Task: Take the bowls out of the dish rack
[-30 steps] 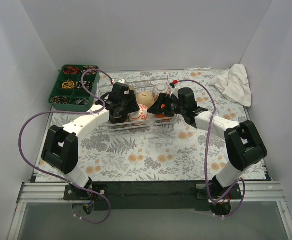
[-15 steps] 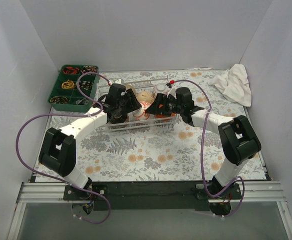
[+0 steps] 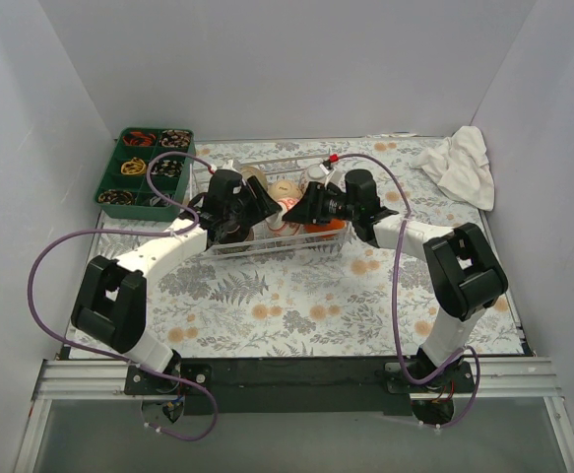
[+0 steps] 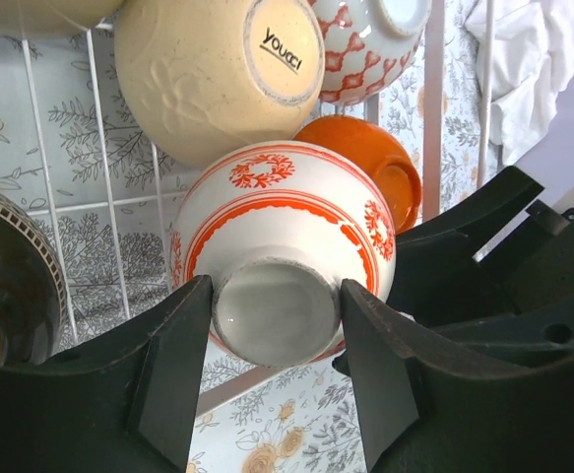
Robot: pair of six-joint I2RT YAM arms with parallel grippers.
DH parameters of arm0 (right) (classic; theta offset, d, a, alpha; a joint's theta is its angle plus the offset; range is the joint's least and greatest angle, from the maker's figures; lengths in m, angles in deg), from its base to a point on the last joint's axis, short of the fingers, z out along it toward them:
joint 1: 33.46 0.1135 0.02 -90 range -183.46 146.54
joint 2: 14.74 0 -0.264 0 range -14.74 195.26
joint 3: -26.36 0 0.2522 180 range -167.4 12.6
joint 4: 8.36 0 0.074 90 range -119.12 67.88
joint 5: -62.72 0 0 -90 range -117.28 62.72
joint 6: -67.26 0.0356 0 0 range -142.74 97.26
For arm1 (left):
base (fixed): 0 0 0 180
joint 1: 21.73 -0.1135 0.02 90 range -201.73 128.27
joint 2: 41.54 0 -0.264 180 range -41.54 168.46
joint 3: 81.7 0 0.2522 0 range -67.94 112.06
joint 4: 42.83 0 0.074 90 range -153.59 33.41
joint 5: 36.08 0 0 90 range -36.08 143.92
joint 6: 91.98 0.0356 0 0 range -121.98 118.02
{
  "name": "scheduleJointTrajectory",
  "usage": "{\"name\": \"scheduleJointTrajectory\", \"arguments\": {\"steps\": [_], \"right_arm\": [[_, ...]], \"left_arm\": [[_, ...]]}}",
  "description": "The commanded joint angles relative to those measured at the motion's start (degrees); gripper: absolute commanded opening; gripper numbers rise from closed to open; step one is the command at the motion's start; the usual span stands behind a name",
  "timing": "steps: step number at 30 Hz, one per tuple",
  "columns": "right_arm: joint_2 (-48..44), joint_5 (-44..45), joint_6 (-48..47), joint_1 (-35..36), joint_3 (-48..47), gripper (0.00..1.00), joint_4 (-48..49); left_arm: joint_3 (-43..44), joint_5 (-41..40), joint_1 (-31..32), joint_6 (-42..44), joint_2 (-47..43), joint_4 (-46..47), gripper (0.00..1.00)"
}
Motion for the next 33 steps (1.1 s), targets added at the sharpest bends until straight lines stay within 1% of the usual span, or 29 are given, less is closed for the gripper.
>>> {"name": "scheduleJointTrajectory", "arguments": {"steps": [1,2,4,5,6,7,8,10,11,13,16,19,20,21,22,23,24,26,27,30,31,32,33], "right_arm": [[-0.5,-4.5,0.9,0.1,-0.4,0.59,8.6],[-0.7,-4.8,0.9,0.2,-0.3,0.52,9.1],[-1.0,-5.6,0.9,0.1,-0.1,0.44,10.3],[-1.4,-5.7,0.8,0.1,-0.1,0.35,10.5],[-1.5,-6.0,0.8,0.1,-0.1,0.29,10.6],[-1.6,-6.1,0.6,0.1,-0.1,0.25,10.9],[-1.9,-6.3,0.5,0.1,-0.1,0.17,11.0],[-2.2,-7.0,0.3,0.1,-0.3,0.09,10.9],[-2.5,-7.1,0.3,0.1,-0.5,0.02,11.1],[-3.0,-7.8,0.1,0.1,-0.7,0.01,11.2],[-4.6,-8.8,-0.7,0.1,-1.0,0.01,11.2],[-6.3,-9.0,-1.2,0.1,-1.6,0.01,11.1],[-6.9,-9.2,-1.1,0.1,-1.9,0.01,11.1],[-7.2,-9.8,-0.6,0.1,-2.3,0.01,11.0],[-7.3,-10.3,-0.3,0.1,-2.8,0.01,11.0],[-7.5,-10.7,0.1,0.2,-3.1,0.01,11.1],[-7.6,-11.6,0.8,0.1,-3.4,0.01,11.0],[-8.3,-12.8,1.2,0.1,-4.3,0.01,11.0],[-8.7,-13.0,1.3,0.1,-4.5,0.01,10.9],[-10.4,-13.4,-0.6,0.1,-6.6,0.01,6.8],[-10.9,-12.9,-4.3,0.1,-7.6,0.01,0.3],[-12.1,-12.2,-7.5,0.0,-10.1,0.01,-3.7],[-12.6,-9.5,-10.8,0.0,-11.6,0.01,-9.4]], "left_arm": [[-0.5,3.1,-0.4,-2.8,-3.5,5.8,0.09],[-0.7,3.2,-0.5,-2.9,-3.7,6.0,0.09],[-1.0,3.5,-0.5,-3.1,-3.7,6.5,0.1],[-1.1,3.6,-0.7,-3.1,-4.0,6.6,0.1],[-1.1,3.7,-0.8,-2.9,-4.2,6.6,0.11],[-1.2,3.4,-1.1,-2.6,-4.3,6.6,0.12],[-1.4,3.4,-1.3,-2.4,-5.0,6.6,0.13],[-1.8,2.9,-1.8,-1.7,-5.8,6.7,0.18],[-2.1,2.6,-2.2,-1.2,-6.3,6.7,0.19],[-2.0,1.7,-2.8,-0.5,-8.0,5.8,0.21],[-0.9,-0.6,-3.9,2.7,-10.9,3.5,0.27],[0.3,-5.0,-4.4,7.5,-14.8,1.4,0.39],[0.4,-8.1,-4.4,8.6,-15.8,1.0,0.43],[0.5,-9.1,-4.5,11.4,-16.6,0.3,0.49],[0.4,-10.4,-4.5,12.5,-18.5,0.0,0.52],[-0.1,-11.7,-4.5,14.0,-19.4,-0.1,0.56],[-0.3,-14.0,-4.6,16.5,-20.4,-0.1,0.64],[-2.0,-16.5,-4.6,19.5,-22.8,0.1,0.7],[-2.7,-19.1,-4.6,22.4,-23.5,0.6,0.75],[-5.4,-23.2,-4.6,26.3,-25.8,2.2,0.84],[-6.2,-24.0,-4.6,28.6,-26.2,2.8,0.88],[-7.0,-24.4,-4.6,29.7,-26.9,3.5,0.91],[-8.2,-24.7,-4.6,30.5,-27.2,4.3,0.93]]}}
